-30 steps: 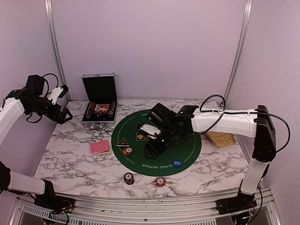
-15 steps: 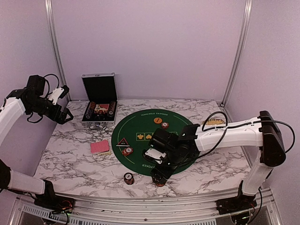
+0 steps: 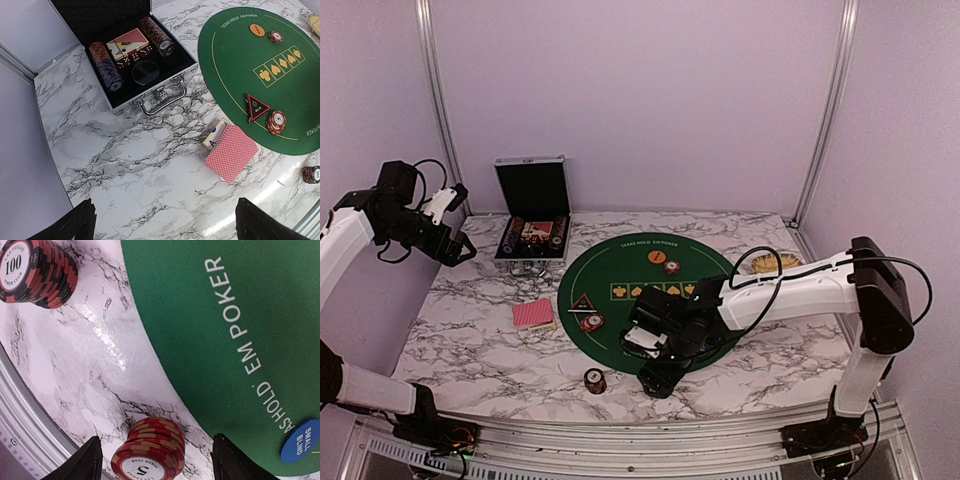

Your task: Distribute texas hold em gaming equipment

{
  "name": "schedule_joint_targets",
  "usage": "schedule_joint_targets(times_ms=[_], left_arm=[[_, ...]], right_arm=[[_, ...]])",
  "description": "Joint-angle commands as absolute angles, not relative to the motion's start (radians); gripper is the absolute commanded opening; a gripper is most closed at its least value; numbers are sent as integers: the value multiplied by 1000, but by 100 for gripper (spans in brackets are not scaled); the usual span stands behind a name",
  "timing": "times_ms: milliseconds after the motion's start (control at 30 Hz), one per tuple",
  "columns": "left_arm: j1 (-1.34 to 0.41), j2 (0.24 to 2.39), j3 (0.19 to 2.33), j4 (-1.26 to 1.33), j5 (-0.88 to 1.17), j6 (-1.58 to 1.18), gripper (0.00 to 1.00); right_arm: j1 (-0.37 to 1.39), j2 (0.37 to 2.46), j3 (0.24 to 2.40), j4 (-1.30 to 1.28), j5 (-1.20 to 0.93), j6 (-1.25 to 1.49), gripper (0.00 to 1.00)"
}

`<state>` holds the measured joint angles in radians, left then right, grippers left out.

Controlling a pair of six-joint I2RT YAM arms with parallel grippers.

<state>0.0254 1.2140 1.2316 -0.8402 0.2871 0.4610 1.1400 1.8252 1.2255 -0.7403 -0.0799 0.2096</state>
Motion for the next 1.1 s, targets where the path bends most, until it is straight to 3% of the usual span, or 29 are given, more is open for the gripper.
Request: schedule_joint_targets(times_ms=[0, 600, 867, 1067], left_arm=[[25, 1223, 1253, -867, 296, 472, 99], [26, 1221, 1258, -871, 289, 477, 99], [25, 1223, 1254, -871, 287, 480, 99], [25, 1226, 1252, -871, 287, 482, 99]], right_arm=[[1150, 1837, 1220, -718, -80, 209, 71], [1154, 1810, 1216, -713, -84, 216, 44], [1165, 1791, 1240, -730, -110, 225, 22], [1167, 1773, 1272, -753, -117, 230, 11]])
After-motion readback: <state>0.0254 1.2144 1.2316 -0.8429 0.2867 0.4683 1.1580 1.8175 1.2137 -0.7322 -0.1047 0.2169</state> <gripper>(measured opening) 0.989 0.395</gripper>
